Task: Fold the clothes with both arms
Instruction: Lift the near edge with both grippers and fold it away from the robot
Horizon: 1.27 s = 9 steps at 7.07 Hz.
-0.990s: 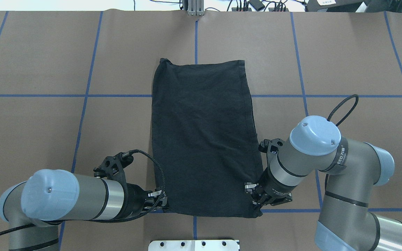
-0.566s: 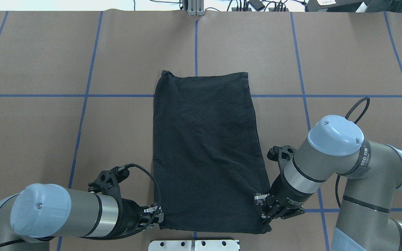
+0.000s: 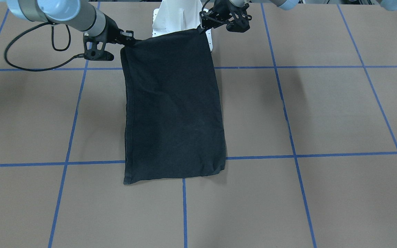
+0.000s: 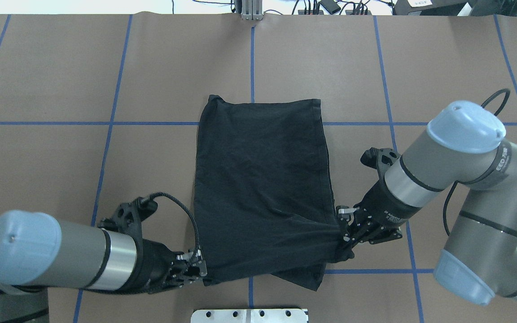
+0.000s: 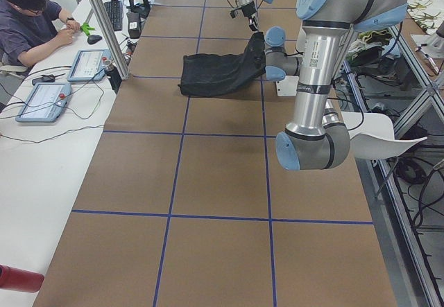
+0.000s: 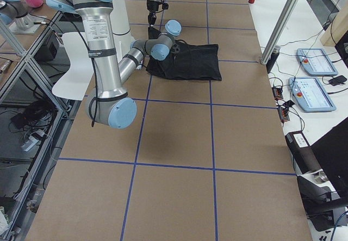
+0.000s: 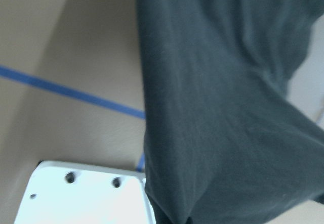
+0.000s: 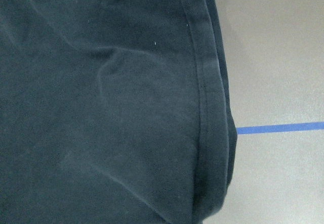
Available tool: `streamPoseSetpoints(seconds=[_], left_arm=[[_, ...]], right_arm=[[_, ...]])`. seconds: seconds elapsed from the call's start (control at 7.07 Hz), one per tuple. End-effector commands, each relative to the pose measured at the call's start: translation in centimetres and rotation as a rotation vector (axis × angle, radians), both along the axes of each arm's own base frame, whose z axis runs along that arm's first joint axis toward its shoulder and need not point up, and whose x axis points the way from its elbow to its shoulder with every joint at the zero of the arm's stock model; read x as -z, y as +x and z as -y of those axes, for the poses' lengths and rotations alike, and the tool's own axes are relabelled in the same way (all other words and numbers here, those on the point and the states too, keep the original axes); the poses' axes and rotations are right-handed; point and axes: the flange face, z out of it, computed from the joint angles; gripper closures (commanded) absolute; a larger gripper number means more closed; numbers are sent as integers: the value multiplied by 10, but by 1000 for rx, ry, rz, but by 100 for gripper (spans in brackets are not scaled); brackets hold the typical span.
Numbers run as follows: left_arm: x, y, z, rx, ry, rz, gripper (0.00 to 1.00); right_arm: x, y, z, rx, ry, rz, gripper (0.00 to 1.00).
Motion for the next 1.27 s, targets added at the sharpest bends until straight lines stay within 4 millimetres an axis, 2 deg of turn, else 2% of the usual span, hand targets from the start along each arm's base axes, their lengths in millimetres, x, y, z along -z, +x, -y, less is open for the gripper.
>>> streamPoseSetpoints(seconds=[0.0, 0.14, 0.28, 0.42, 0.57, 0.71, 0.85, 0.99, 1.13], left_arm=[[-1, -34, 63, 88, 7, 3, 100], [1, -26, 92, 121, 95, 16, 100], [-9, -16, 129, 166, 93, 55, 100], [0, -14, 174, 227, 94, 67, 100], [-4, -2, 203, 255, 81, 89, 100], [-9, 6, 232, 282, 70, 117, 100], [-13, 11, 253, 298, 74, 142, 100], [-23, 6, 270, 320, 64, 166, 100], [-34, 7, 279, 329, 52, 188, 100]], right_arm=[[21, 17, 50, -94, 15, 25, 100], [25, 10, 77, -125, 14, 19, 100], [32, 4, 95, -142, 15, 18, 100], [38, 6, 107, -163, 20, 21, 100], [44, 7, 123, -184, 20, 19, 100], [47, -2, 141, -198, 14, 8, 100], [38, -6, 164, -216, -8, -18, 100], [29, -11, 186, -228, -4, -28, 100], [19, -22, 209, -238, -10, -40, 100]])
